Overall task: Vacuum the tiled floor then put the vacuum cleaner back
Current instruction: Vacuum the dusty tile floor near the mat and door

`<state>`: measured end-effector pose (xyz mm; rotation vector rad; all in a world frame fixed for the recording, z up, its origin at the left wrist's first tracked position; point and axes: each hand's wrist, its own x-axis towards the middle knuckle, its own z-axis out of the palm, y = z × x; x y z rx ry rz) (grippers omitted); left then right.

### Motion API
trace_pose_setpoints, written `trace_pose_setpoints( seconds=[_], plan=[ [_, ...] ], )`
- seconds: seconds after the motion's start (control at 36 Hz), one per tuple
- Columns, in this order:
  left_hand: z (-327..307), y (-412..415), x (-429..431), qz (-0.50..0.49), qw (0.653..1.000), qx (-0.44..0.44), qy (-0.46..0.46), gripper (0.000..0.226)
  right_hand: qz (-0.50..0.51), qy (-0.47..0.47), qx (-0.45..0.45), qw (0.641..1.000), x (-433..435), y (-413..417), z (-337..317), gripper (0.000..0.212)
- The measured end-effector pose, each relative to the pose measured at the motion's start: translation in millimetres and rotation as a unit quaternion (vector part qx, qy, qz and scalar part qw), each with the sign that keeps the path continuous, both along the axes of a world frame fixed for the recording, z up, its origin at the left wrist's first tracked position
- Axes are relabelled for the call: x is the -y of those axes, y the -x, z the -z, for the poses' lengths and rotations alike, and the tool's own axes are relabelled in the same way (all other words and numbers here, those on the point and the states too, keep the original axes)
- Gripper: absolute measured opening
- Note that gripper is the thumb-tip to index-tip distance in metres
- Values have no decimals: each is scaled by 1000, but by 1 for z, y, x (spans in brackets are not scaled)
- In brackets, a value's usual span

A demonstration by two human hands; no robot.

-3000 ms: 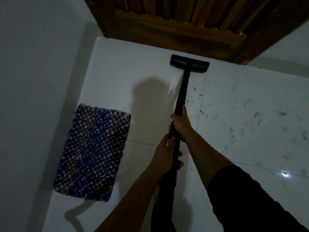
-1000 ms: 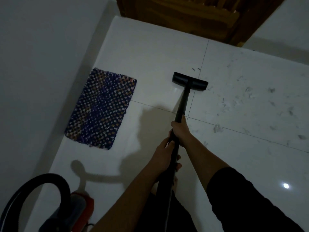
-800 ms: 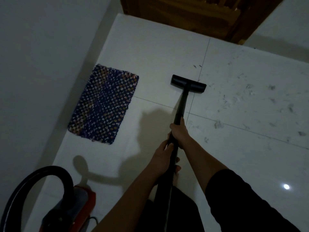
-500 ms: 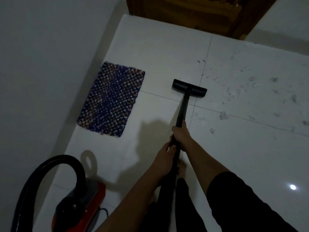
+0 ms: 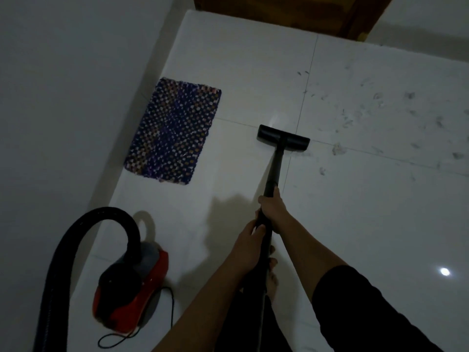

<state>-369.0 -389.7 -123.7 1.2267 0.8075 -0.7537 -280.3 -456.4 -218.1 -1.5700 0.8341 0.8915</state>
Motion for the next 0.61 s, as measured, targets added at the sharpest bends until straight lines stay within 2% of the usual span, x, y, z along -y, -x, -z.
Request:
trace_pose_setpoints(
  seconds=[0.39, 0.61],
  plan=[
    [-8, 102, -8, 27, 999, 4, 25, 28, 15, 14, 3, 1000, 0, 106, 8, 72],
    [-6, 157, -18, 96, 995, 3, 0, 38, 47, 19, -3, 999, -3, 170, 6, 74]
  ],
)
